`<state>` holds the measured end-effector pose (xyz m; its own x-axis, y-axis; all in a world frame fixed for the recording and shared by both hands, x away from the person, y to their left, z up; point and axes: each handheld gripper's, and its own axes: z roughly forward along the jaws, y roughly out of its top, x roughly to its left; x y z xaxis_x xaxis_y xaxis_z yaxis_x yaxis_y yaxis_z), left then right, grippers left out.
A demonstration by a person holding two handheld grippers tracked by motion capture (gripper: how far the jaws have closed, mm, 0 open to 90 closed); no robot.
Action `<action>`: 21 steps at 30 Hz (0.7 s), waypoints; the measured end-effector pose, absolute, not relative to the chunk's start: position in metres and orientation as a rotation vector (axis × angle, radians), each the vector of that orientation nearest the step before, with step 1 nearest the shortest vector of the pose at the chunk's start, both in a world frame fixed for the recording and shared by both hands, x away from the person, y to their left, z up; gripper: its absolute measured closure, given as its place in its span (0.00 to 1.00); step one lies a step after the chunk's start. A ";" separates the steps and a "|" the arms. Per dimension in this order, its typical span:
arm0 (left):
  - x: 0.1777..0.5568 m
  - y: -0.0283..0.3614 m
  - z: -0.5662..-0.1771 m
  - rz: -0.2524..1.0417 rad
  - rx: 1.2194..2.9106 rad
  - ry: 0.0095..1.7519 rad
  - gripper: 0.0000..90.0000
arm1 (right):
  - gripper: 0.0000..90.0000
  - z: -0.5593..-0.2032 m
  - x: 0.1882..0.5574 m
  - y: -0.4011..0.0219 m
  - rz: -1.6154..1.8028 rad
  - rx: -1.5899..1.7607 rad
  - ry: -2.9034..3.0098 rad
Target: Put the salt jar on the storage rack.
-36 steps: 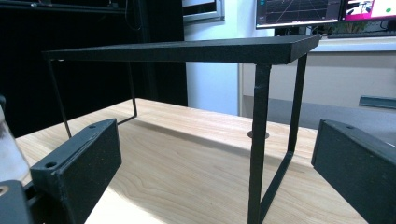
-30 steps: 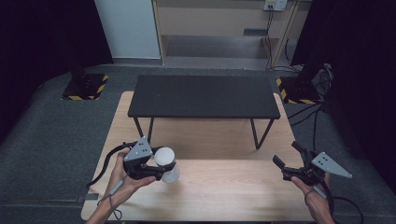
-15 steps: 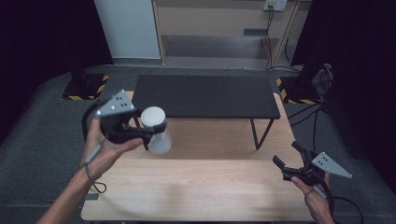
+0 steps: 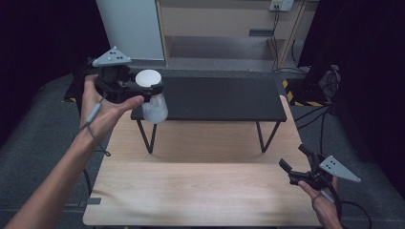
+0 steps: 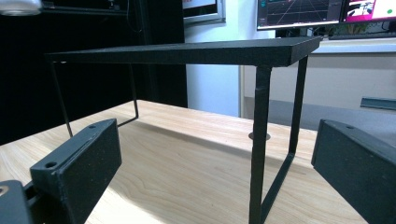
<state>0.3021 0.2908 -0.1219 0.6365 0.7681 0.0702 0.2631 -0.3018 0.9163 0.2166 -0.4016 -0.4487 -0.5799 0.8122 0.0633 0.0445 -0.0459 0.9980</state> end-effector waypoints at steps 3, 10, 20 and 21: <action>0.313 0.286 -0.121 0.652 1.852 0.854 0.36 | 0.02 -0.449 0.217 -0.401 1.686 0.915 1.649; 0.339 0.274 -0.130 0.703 1.791 0.939 0.36 | 0.02 -0.449 0.217 -0.402 1.690 0.911 1.650; 0.365 0.270 -0.153 0.698 1.794 1.021 0.36 | 0.02 -0.449 0.217 -0.403 1.695 0.909 1.649; 0.367 0.270 -0.157 0.701 1.795 1.029 0.36 | 0.02 -0.449 0.217 -0.403 1.694 0.907 1.649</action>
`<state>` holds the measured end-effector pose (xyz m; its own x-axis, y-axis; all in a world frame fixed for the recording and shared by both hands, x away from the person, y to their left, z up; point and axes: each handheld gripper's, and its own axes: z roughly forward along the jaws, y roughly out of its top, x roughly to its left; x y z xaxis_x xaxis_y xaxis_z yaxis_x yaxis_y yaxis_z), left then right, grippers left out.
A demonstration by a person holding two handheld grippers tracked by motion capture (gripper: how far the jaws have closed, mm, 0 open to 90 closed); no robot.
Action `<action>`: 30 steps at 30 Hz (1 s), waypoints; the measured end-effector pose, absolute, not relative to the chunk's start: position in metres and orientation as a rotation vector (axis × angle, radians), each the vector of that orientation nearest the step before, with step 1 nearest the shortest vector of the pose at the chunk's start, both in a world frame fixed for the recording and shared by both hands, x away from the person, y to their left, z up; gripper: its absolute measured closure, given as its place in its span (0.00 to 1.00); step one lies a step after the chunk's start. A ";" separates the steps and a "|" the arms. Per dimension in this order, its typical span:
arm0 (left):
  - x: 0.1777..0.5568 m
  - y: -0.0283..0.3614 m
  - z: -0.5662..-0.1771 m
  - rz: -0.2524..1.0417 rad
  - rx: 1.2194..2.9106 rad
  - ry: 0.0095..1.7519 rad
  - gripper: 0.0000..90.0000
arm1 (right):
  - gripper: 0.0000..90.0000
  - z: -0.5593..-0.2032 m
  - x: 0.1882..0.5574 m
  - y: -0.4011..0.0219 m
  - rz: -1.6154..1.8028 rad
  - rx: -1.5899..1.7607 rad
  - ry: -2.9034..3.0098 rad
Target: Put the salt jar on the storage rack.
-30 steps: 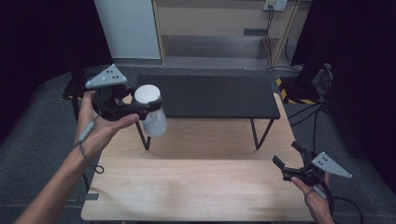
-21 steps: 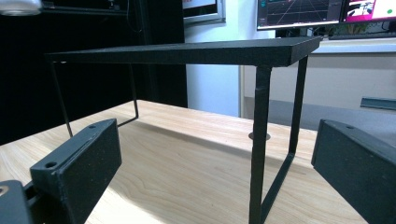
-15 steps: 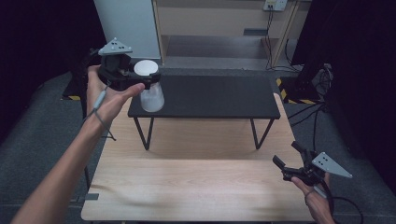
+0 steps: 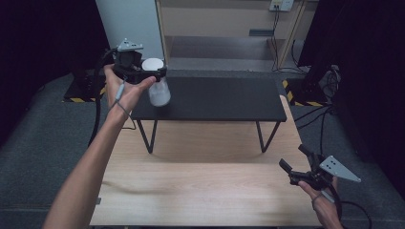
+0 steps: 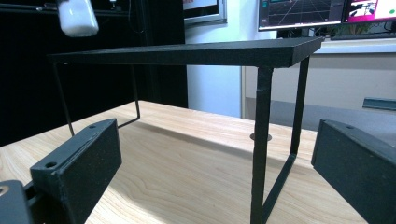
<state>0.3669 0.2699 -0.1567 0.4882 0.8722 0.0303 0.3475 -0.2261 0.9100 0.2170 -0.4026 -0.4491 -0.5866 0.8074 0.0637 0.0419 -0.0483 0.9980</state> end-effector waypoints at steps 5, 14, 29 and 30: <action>0.372 0.271 -0.166 0.709 1.807 1.044 0.36 | 0.02 -0.449 0.217 -0.403 1.695 0.909 1.650; 0.372 0.274 -0.182 0.722 1.811 1.003 0.36 | 0.02 -0.449 0.217 -0.403 1.692 0.911 1.655; 0.367 0.302 -0.188 0.597 1.666 0.973 0.10 | 0.02 -0.449 0.217 -0.402 1.696 0.902 1.660; 0.365 0.304 -0.186 0.603 1.668 0.963 0.10 | 0.02 -0.449 0.217 -0.402 1.696 0.902 1.659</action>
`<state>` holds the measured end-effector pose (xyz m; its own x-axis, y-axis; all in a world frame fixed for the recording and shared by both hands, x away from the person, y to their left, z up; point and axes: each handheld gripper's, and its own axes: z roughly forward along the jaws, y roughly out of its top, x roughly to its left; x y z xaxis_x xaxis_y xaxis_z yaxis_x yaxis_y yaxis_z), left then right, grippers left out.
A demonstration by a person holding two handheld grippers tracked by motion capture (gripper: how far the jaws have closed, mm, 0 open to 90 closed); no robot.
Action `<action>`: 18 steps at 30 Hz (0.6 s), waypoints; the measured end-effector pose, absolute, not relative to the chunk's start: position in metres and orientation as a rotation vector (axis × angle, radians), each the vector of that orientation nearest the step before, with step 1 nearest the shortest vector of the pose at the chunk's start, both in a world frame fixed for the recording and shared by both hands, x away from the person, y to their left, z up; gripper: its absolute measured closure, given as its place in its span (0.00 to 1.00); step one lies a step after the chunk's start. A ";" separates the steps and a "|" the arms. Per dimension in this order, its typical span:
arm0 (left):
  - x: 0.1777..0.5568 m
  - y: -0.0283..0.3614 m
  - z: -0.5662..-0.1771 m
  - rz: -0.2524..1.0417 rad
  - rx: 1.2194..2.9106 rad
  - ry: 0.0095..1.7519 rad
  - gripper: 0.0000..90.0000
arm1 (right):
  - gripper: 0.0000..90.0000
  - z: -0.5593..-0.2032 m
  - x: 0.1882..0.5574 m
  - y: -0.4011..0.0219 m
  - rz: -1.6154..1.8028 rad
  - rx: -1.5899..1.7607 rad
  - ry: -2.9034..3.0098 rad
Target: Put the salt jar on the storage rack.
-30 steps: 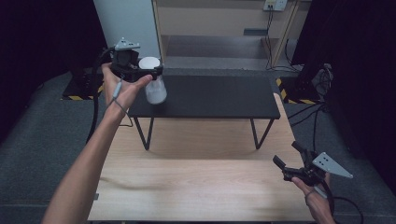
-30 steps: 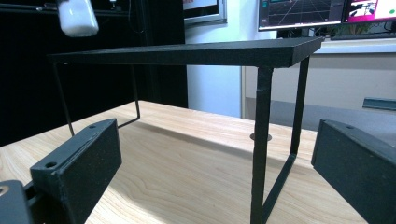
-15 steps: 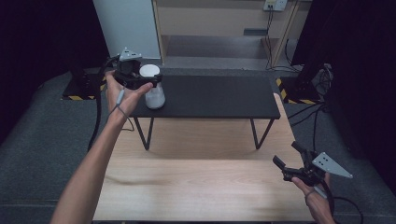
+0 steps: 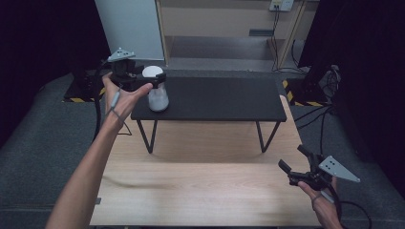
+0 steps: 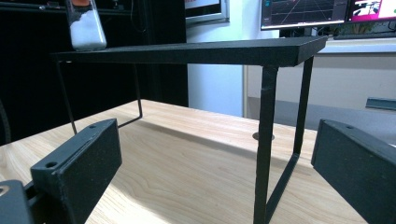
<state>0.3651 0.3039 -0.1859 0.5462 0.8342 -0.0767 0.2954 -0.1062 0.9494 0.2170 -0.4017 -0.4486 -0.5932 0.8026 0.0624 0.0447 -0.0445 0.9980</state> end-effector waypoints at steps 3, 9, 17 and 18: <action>0.358 0.311 -0.178 0.626 1.681 0.942 0.10 | 0.02 -0.449 0.218 -0.402 1.695 0.904 1.663; 0.340 0.332 -0.167 0.608 1.677 0.876 0.11 | 0.02 -0.449 0.218 -0.401 1.701 0.900 1.671; 0.312 0.360 -0.165 0.580 1.661 0.772 0.10 | 0.02 -0.448 0.218 -0.400 1.700 0.899 1.678; 0.309 0.364 -0.166 0.568 1.653 0.759 0.10 | 0.02 -0.448 0.218 -0.400 1.700 0.899 1.679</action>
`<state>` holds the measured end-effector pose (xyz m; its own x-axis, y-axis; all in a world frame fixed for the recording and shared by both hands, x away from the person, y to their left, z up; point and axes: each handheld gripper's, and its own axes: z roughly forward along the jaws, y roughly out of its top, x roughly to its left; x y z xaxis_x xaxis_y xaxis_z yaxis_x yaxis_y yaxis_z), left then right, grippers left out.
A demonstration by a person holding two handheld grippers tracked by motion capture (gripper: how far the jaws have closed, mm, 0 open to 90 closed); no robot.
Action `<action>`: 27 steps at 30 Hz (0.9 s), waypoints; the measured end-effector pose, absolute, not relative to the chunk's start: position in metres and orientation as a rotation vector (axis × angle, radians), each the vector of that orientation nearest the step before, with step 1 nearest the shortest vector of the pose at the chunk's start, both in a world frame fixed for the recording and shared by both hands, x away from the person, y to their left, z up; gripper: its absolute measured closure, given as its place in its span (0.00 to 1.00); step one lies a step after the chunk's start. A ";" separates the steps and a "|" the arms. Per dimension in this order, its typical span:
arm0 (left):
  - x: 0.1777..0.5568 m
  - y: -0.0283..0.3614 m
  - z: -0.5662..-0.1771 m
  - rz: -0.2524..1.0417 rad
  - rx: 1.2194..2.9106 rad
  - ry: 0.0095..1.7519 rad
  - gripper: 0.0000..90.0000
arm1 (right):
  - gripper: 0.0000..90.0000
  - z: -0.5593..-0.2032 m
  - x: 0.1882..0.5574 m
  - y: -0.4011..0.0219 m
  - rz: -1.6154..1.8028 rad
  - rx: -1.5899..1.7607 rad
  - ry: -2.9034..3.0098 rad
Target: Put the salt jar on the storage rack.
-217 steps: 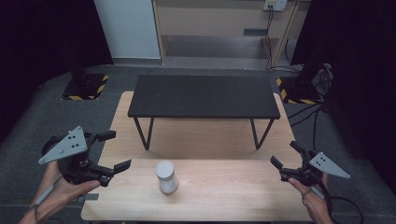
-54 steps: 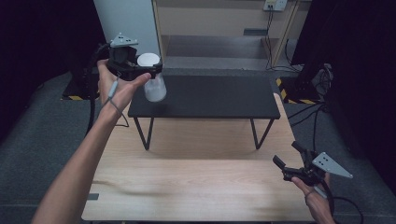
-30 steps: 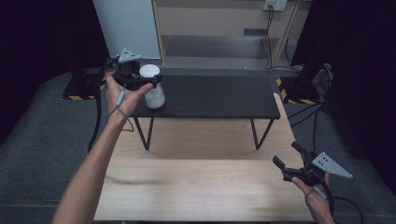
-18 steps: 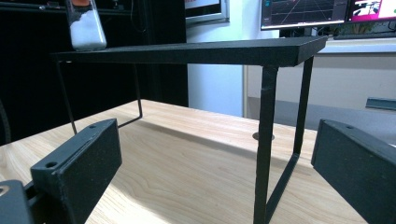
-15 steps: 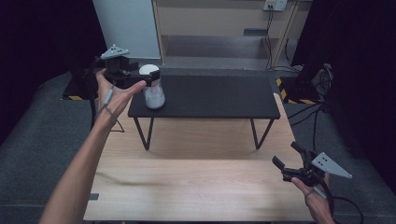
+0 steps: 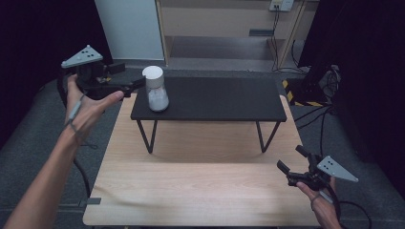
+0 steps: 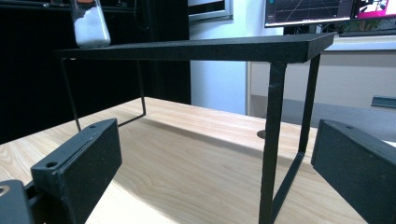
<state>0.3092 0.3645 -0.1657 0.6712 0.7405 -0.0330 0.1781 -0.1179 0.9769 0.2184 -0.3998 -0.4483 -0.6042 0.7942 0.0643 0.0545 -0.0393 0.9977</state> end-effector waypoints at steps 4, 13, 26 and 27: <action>0.301 0.380 -0.162 0.531 1.671 0.695 0.09 | 0.02 -0.448 0.218 -0.399 1.695 0.902 1.680; 0.275 0.400 -0.173 0.497 1.662 0.559 0.10 | 0.02 -0.448 0.219 -0.396 1.687 0.902 1.692; 0.273 0.401 -0.179 0.457 1.737 0.453 0.10 | 0.02 -0.448 0.218 -0.396 1.685 0.906 1.688; 0.273 0.401 -0.179 0.459 1.742 0.452 0.10 | 0.02 -0.448 0.218 -0.396 1.685 0.908 1.686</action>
